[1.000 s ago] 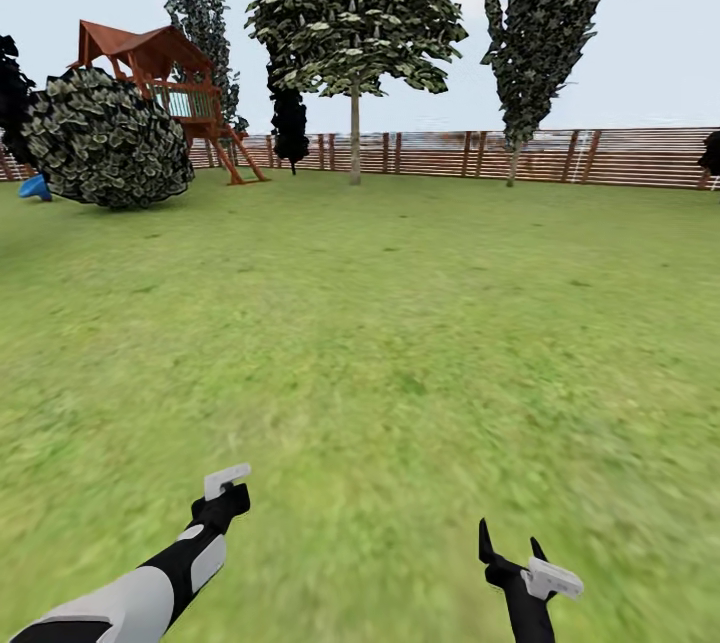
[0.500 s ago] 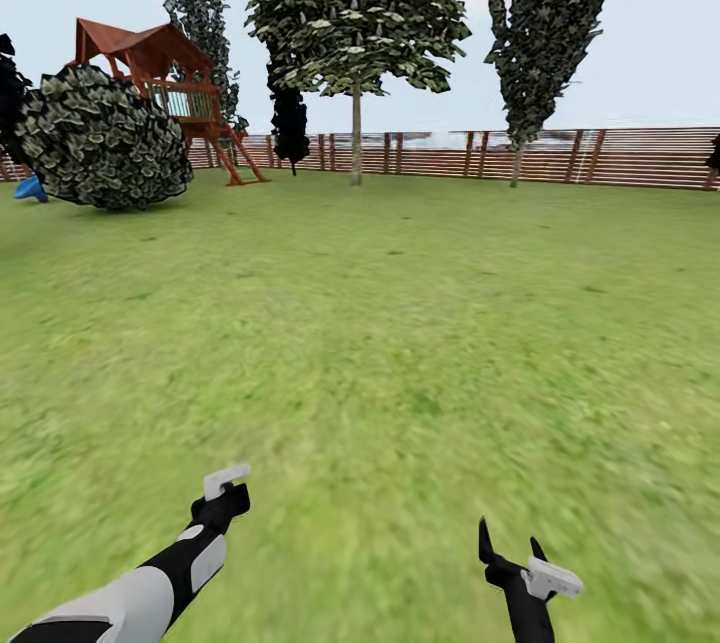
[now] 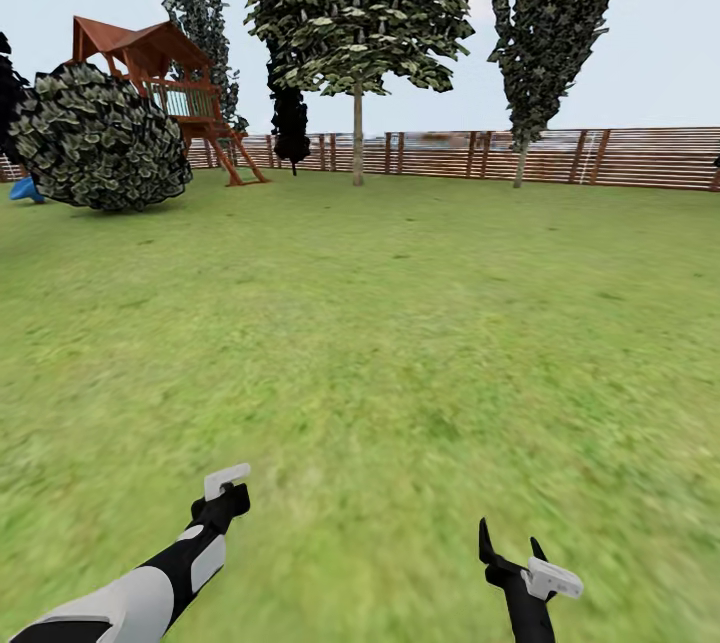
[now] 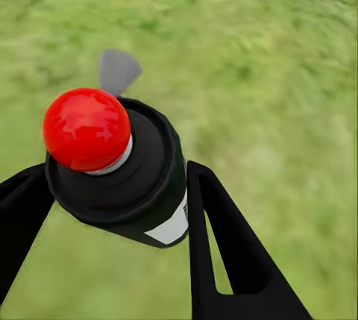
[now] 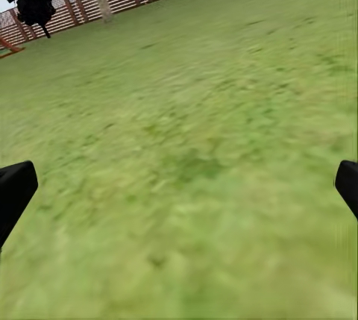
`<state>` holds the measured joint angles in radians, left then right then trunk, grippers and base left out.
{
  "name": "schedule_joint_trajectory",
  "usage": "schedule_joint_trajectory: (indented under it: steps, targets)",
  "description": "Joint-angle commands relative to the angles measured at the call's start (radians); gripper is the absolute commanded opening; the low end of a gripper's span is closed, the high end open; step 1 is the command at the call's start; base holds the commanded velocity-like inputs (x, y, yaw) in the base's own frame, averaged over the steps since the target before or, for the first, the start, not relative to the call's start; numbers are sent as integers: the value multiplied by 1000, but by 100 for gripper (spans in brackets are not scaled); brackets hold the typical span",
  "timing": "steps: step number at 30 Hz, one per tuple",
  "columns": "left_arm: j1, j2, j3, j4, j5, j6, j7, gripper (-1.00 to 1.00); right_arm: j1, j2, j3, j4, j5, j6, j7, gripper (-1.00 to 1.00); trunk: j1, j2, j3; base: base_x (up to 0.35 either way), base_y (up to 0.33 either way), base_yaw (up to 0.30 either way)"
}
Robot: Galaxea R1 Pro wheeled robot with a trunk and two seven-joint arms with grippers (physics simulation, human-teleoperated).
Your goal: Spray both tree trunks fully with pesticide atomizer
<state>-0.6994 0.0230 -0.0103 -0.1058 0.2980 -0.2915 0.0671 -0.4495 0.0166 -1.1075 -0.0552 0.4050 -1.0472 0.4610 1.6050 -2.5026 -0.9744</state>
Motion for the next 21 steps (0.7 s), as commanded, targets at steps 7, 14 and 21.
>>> schedule_joint_trajectory:
  steps: [7,14,21]
  targets:
    - [0,0,0,0,0,0,0,-100,0,0,0,0,0,0,1,100,0,0,0,335,115,0]
    - [0,0,0,0,0,0,0,-100,0,0,0,0,0,0,1,100,0,0,0,335,114,0]
    - [0,0,0,0,0,0,0,-100,0,0,0,0,0,0,0,100,0,0,0,335,114,0]
